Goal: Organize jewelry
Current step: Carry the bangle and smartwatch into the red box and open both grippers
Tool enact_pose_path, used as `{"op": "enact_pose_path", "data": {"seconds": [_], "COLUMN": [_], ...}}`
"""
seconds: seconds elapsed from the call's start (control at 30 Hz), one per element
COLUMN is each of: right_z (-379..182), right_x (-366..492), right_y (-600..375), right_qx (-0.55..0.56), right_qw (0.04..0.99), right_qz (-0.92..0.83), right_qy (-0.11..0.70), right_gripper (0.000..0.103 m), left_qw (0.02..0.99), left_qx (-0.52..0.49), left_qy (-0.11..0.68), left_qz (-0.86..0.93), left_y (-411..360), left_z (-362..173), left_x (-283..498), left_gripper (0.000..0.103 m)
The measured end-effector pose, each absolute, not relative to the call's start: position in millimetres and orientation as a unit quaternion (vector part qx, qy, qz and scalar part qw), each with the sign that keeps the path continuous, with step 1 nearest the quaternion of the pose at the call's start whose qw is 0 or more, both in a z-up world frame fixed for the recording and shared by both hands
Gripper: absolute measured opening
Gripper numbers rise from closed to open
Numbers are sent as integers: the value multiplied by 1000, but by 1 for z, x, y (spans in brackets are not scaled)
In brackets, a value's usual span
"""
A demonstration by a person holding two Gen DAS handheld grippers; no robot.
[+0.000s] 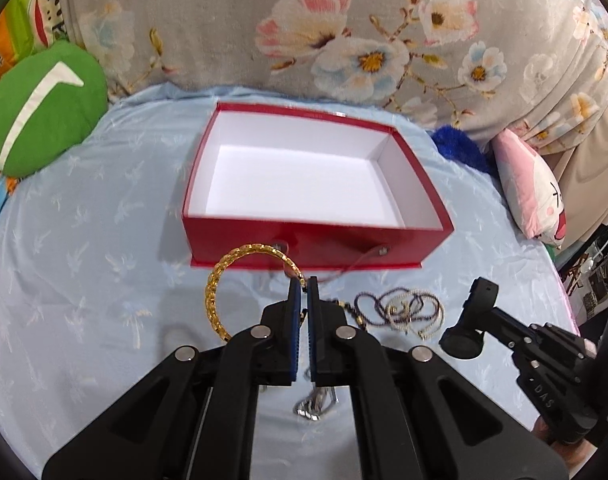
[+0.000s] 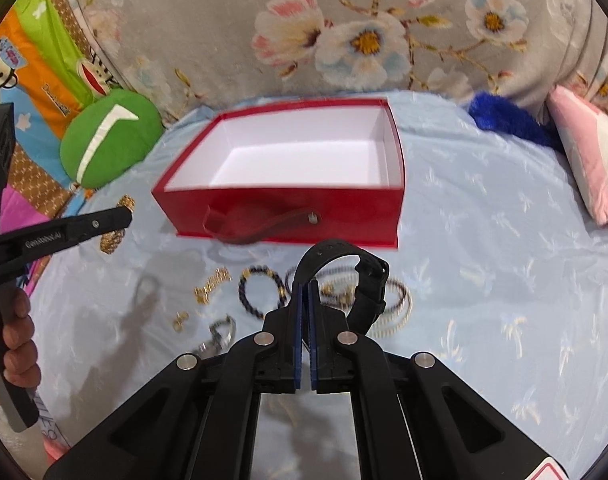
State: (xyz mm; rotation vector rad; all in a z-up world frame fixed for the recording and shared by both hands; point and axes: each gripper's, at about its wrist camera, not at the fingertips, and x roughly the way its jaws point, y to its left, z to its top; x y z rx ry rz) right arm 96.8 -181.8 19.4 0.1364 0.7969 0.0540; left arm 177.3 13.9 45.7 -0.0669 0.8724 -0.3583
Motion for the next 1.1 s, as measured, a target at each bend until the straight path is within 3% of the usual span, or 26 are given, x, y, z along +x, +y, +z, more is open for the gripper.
{"op": "enact_pose_path", "data": {"seconds": [0.4, 0.77, 1.1], "right_z": [81, 26, -28], "right_x": [206, 299, 328], "right_y": [-171, -176, -179], "right_qx": [37, 53, 65], "right_qw": [945, 925, 903], "right_qz": [31, 10, 8], "right_qy": [325, 376, 425], "right_gripper": [2, 2, 3], "left_qw": [912, 900, 879], "left_qx": [-2, 11, 8], "left_qy": [384, 422, 468], "left_qz": [-145, -113, -91], "left_y": [-12, -38, -44], "left_z": [70, 15, -38], "left_x": [270, 351, 377], "left_gripper": [2, 2, 5]}}
